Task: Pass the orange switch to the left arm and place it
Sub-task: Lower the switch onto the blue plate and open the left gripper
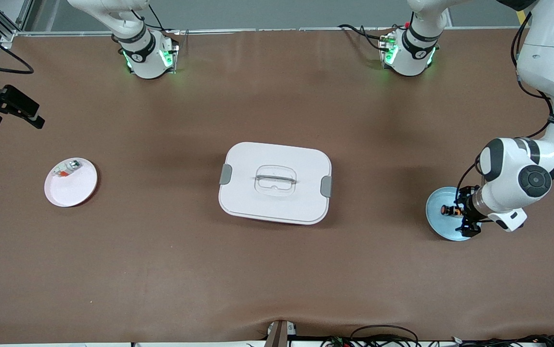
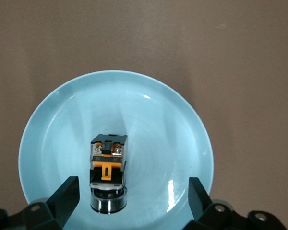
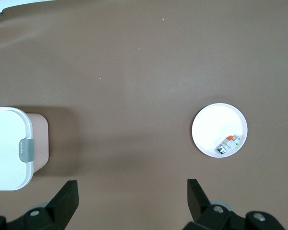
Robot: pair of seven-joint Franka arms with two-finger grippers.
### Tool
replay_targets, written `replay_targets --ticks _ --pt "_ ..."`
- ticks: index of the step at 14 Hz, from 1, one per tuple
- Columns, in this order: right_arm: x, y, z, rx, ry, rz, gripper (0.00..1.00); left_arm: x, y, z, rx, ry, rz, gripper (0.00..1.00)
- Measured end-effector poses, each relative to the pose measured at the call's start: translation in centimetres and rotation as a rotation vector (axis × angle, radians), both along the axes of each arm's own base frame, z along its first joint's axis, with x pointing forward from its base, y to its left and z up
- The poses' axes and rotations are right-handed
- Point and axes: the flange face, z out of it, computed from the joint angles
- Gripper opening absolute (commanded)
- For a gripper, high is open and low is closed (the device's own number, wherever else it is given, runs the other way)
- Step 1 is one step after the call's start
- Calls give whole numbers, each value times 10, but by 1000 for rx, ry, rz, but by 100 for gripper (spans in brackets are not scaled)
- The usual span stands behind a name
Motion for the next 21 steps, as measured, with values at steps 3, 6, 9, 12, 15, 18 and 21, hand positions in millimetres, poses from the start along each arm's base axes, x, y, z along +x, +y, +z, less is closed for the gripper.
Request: replay_targets --ticks 3,6,9,12,15,18,21 --pt "-1 2 -1 2 7 -10 100 1 -6 18 3 -15 -194 100" --pt "-2 7 -2 4 17 -3 100 -2 -23 26 -35 -21 -439 100" --pt "-3 25 -2 5 20 12 100 -4 -44 32 -63 -38 -721 100" --pt "-3 31 -2 6 21 15 100 -4 -53 36 -62 -59 -1012 100" --pt "-3 30 -2 6 22 13 100 -3 -54 44 -43 -78 -1214 100" --pt "-4 30 -3 4 33 14 100 -2 -60 65 -11 -104 -1291 100" --pt "-5 29 -3 0 36 14 100 -5 -78 98 49 -120 -1332 100"
